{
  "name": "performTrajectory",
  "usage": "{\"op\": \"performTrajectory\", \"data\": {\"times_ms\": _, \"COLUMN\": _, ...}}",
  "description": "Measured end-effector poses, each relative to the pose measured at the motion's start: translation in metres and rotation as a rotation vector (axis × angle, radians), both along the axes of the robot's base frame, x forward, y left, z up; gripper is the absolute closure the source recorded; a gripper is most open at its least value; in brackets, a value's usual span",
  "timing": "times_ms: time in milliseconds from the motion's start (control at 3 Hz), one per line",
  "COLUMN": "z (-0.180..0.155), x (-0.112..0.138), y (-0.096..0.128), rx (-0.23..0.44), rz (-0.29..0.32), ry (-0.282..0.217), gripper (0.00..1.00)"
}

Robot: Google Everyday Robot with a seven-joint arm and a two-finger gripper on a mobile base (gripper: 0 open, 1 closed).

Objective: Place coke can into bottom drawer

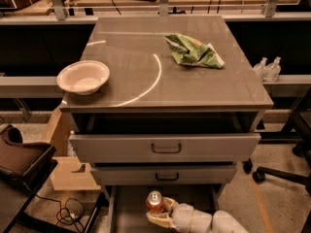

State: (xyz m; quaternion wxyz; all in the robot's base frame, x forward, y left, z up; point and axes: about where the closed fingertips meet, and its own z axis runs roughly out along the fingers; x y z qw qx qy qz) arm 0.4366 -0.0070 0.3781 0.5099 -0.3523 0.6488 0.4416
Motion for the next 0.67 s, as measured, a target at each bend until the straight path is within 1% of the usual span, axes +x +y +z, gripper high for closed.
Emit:
{"op": "performTrajectory", "data": {"times_ms": 333, "z": 0.0063, "x": 0.0044, "y": 0.0008, "rx": -0.057, "rz": -0.083, "ry": -0.077, "gripper": 1.00}}
{"op": "performTrajectory", "data": {"times_ms": 667, "z": 0.0063, "x": 0.0044, "y": 0.0008, "rx": -0.057, "rz": -0.083, "ry": -0.077, "gripper": 1.00}}
